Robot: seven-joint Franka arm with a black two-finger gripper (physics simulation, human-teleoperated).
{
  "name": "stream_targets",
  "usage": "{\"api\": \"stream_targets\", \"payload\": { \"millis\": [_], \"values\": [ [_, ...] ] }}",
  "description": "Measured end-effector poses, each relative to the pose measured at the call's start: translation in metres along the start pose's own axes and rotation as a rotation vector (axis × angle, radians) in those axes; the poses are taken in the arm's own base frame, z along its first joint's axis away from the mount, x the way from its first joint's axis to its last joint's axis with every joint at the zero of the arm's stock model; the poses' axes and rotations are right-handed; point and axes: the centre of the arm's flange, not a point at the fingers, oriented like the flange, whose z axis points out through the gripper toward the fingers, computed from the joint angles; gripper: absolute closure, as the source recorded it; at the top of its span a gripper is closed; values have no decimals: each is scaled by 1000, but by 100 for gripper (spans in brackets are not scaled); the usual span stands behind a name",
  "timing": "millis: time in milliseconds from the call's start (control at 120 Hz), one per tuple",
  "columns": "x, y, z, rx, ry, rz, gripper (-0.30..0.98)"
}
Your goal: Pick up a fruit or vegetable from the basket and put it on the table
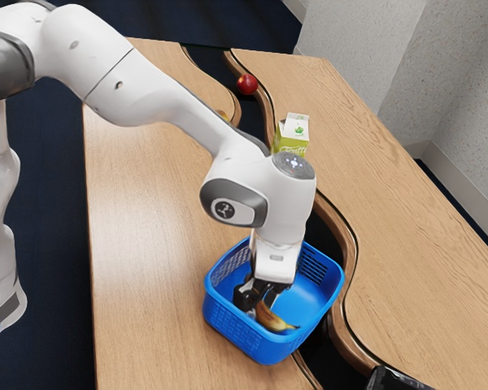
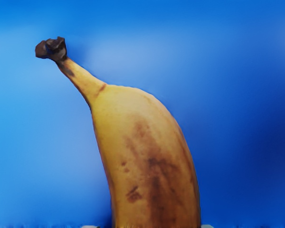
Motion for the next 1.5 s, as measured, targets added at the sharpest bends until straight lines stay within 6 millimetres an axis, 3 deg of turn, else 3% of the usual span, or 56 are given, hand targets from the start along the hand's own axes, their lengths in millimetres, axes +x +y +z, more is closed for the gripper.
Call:
{"api": "stream_targets", "payload": {
  "millis": [208, 333, 658, 875, 950, 1200, 1308, 1417, 1500],
  "values": [
    [-9, -12, -8, 17, 6, -25, 53],
    [-11, -14, -25, 43, 25, -32, 52],
    [-15, -9, -94, 128, 86, -35, 52],
    [-25, 5, -155, 194, 121, -37, 53],
    [-41, -2, -170, 203, 124, -68, 54],
    [-159, -81, -186, 169, 105, -313, 58],
    [-178, -92, -182, 152, 94, -344, 58],
    [-188, -97, -179, 138, 89, -359, 29],
    [-193, -100, -179, 133, 86, -365, 16]
  ]
}}
